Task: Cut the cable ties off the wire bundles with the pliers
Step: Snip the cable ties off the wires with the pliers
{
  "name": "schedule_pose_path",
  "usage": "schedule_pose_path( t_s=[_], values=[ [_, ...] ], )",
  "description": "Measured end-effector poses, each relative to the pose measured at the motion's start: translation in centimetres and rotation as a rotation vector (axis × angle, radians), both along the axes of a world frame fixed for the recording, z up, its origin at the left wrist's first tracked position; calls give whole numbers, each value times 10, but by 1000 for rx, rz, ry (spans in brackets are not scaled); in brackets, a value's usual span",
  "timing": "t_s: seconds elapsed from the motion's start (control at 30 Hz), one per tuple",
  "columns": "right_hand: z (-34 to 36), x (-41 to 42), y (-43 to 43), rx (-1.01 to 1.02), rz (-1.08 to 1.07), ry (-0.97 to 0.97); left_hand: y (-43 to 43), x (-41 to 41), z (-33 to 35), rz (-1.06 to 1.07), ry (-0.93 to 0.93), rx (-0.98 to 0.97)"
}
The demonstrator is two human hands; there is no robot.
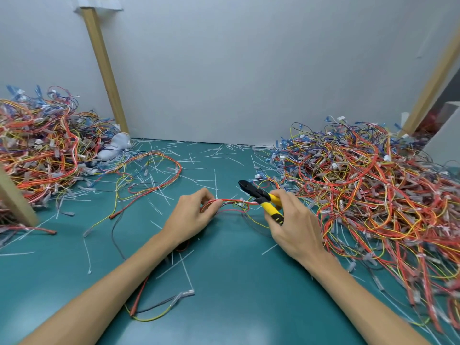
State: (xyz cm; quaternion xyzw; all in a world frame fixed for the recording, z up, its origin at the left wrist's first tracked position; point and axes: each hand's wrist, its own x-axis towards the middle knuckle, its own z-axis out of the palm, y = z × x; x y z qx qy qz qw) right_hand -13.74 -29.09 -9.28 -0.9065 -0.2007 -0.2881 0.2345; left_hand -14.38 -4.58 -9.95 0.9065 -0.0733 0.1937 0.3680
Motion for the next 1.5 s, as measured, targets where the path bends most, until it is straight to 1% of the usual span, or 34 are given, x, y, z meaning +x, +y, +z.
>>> schedule_pose_path(
  t_s=[0.13, 0.17, 0.2, 0.23, 0.3, 0.33, 0.37, 0.47, 0.53, 0.6, 0.77, 0.9, 0.97, 1.0, 1.07, 1.17, 1.23, 1.3, 1.37, 1.47, 1.5],
  values=[
    [1, -2, 1, 84, 15, 2, 3, 2, 8, 43, 175, 8],
    [1, -2, 0, 88, 11, -4, 5, 3, 12, 41, 256, -9],
    [0, -2, 0, 78, 0, -10, 8, 4, 17, -2, 379, -105],
    [0, -1, -1, 59, -16, -7, 11, 4, 21, -99, 542, -309],
    [-2, 2, -1, 2, -65, 21, 17, 1, 29, -347, 905, -887],
    [-4, 3, -2, -26, -92, 45, 18, -1, 31, -440, 1026, -1098],
    [-6, 4, -2, -53, -118, 75, 19, -1, 31, -497, 1083, -1217],
    [-9, 8, -6, -115, -192, 154, 13, -2, 30, -577, 1103, -1332],
    [-9, 11, -7, -147, -231, 174, 7, -5, 28, -628, 1125, -1337],
    [-10, 12, -7, -186, -258, 183, 2, -9, 24, -675, 1194, -1350],
    [-11, 12, -6, -314, -284, 210, -2, -12, 23, -731, 1308, -1267],
    [-10, 13, -4, -288, -294, 228, -2, -10, 26, -693, 1217, -1076],
    [-9, 13, -4, -269, -283, 249, -2, -13, 27, -663, 1142, -1069],
    [-9, 12, -5, -250, -274, 265, -2, -13, 27, -629, 1082, -1066],
    [-5, 11, -6, -201, -250, 281, -1, -13, 27, -540, 921, -999],
    [0, 7, -7, -159, -205, 179, 4, -9, 25, -420, 718, -877],
    [4, 5, -7, -189, -177, 100, 5, -7, 22, -391, 652, -837],
    [7, 2, -6, -255, -153, 67, 1, -8, 18, -374, 606, -774],
    [7, 1, -5, -338, -134, 56, -4, -9, 14, -342, 503, -593],
    [6, -2, -1, -407, -122, 82, -7, -12, 12, -298, 256, -200],
    [6, -3, 0, -422, -119, 93, -6, -12, 12, -273, 181, -102]
  ],
)
